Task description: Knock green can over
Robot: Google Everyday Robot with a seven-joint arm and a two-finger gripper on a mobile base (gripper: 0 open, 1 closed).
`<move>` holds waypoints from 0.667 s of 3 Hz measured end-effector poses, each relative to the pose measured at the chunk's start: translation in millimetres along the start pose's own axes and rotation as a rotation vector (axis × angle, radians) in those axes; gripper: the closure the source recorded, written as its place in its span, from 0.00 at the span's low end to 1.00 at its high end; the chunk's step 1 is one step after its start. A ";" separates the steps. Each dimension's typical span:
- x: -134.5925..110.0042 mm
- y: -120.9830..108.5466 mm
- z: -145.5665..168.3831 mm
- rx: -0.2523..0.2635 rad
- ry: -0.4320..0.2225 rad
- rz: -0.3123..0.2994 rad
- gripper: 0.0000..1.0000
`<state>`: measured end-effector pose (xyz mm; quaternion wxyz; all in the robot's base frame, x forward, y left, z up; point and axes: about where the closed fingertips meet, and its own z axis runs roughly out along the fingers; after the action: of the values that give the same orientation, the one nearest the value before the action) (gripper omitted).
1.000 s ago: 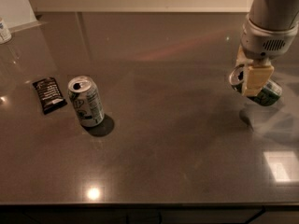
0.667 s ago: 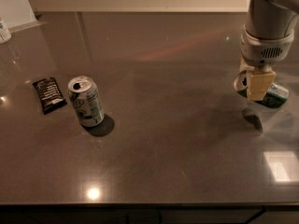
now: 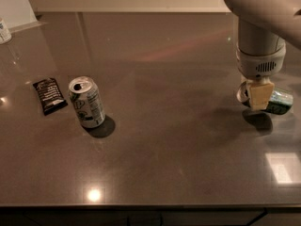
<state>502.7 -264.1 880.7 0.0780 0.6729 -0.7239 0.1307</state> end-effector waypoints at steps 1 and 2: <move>-4.1 3.6 8.7 -0.010 0.025 -0.022 0.15; -8.3 7.2 15.2 -0.020 0.038 -0.038 0.00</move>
Offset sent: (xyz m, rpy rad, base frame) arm -0.0208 0.0043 -0.0251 -0.0708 0.1071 0.0239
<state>497.2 -260.3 863.3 0.1009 0.6830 -0.7108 0.1345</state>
